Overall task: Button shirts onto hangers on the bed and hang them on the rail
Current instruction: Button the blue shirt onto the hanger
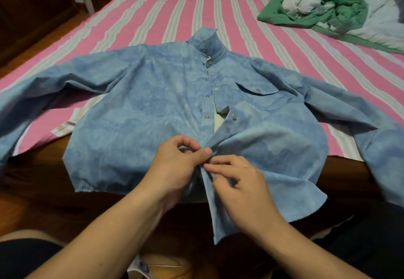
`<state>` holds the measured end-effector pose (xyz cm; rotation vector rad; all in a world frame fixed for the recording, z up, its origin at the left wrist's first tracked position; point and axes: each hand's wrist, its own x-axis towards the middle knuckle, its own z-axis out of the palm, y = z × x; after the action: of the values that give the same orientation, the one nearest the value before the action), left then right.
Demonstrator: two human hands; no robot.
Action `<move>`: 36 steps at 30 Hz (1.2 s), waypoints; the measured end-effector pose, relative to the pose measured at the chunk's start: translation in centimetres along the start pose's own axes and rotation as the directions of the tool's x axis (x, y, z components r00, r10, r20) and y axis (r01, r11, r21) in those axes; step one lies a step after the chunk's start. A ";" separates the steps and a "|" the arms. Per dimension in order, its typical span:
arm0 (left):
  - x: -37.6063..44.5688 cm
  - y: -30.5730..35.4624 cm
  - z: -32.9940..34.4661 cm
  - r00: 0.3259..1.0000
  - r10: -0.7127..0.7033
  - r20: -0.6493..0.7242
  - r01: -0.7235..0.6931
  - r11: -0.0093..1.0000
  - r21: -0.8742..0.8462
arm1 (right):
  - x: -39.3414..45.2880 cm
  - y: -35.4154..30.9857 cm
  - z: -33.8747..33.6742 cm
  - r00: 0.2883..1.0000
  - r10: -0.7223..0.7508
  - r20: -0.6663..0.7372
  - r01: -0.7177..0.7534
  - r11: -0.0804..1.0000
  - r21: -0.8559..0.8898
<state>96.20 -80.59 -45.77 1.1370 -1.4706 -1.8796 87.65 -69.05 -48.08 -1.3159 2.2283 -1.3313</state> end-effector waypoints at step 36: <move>13.0 4.3 -1.4 0.963 0.144 0.226 -0.260 0.301 0.917 | 25.2 8.9 -9.7 0.952 0.218 0.216 0.032 0.629 -0.776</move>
<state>90.00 -92.91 -45.77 1.1669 -2.7873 -0.7245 62.49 -81.59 -43.91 -1.4529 2.6811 -0.0243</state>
